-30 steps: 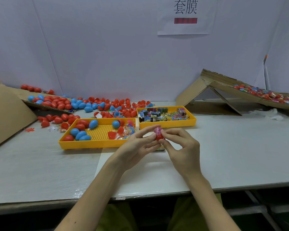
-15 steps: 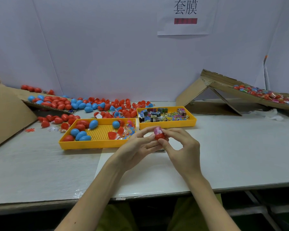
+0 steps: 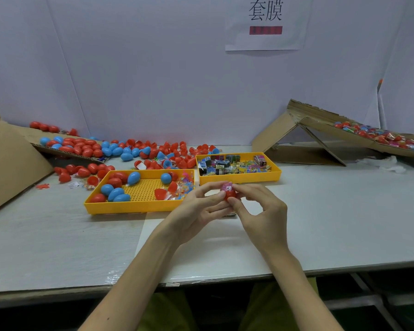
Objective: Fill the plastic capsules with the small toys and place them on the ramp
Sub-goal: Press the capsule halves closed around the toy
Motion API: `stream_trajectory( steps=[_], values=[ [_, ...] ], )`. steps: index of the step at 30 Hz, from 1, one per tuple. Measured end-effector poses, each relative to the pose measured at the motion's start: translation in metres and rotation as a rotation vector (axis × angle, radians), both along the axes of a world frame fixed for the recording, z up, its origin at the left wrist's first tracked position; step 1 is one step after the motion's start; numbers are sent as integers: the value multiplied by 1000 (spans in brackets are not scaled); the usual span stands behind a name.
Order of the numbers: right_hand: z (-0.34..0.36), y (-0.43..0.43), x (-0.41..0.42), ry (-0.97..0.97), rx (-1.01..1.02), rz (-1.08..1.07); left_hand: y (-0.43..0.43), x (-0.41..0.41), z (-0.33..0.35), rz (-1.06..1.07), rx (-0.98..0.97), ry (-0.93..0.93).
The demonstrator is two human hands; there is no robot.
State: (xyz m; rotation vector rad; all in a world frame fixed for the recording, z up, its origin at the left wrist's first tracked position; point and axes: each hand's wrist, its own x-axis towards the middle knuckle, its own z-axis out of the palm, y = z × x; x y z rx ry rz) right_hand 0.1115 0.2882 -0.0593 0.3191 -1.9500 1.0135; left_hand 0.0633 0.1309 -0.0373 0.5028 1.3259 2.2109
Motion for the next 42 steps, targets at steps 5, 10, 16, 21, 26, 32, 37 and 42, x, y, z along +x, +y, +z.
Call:
stream_trajectory(
  steps=[5,10,16,21,26,32,37,42],
  values=[
    [1,1,0,-94,-16,90,-1,-2,0,0,-48,54],
    [3,0,1,-198,-164,172,-1,-2,-1,63,-75,63],
    [3,-1,0,-224,-195,144,2,-1,-1,184,-127,118],
    [3,0,0,-215,-235,143,4,-1,-1,225,-144,157],
    [3,0,0,-193,-182,131,4,-1,-2,251,-147,178],
    [2,1,-1,-217,-175,146,3,-3,-4,286,-154,172],
    [4,1,-2,-248,-296,169,8,-5,-7,405,-250,288],
    [13,25,-12,-415,-1021,281,12,-9,-24,569,-854,942]
  ],
)
